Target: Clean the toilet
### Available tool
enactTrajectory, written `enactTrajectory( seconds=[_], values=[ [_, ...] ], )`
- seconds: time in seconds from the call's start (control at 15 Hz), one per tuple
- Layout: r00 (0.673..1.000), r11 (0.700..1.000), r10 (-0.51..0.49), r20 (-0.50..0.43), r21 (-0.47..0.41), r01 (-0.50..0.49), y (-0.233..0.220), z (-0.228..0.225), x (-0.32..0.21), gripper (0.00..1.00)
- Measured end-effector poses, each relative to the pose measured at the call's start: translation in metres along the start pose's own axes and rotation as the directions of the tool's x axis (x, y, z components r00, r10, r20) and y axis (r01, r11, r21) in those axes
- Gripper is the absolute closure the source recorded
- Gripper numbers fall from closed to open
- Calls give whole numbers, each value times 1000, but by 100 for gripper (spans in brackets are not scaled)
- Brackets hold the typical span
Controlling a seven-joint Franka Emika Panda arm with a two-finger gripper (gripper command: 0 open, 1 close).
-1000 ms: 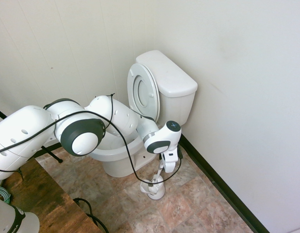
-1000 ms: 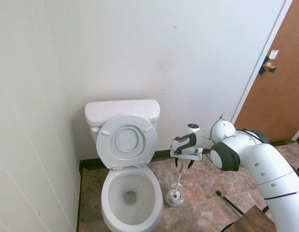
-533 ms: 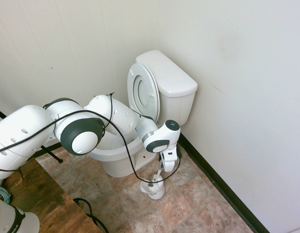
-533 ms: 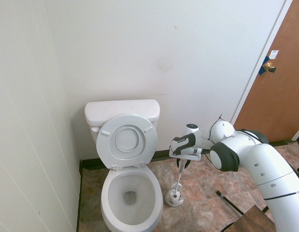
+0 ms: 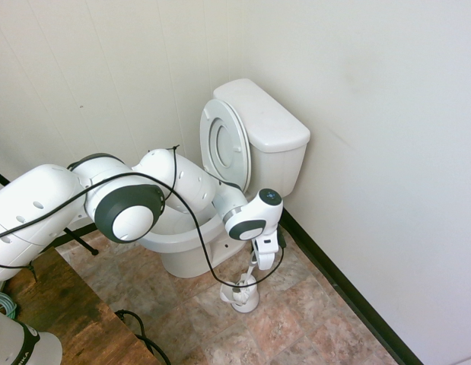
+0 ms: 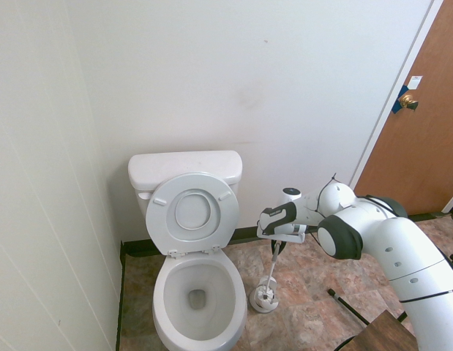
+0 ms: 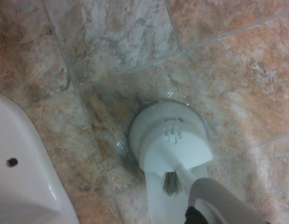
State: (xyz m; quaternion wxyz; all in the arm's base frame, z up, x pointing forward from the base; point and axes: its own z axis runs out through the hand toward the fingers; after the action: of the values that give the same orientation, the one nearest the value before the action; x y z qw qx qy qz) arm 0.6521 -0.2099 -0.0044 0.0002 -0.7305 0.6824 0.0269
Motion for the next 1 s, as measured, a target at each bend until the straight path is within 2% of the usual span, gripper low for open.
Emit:
enactTrajectory(
  seconds=[0.4, 0.73, 1.0],
  values=[
    [998, 998, -20, -62, 60, 23, 47, 5, -4, 100],
    [997, 996, -33, -65, 85, 39, 89, 4, -24, 100],
    [996, 994, -38, -74, 102, 46, 102, -28, -34, 100]
  ],
)
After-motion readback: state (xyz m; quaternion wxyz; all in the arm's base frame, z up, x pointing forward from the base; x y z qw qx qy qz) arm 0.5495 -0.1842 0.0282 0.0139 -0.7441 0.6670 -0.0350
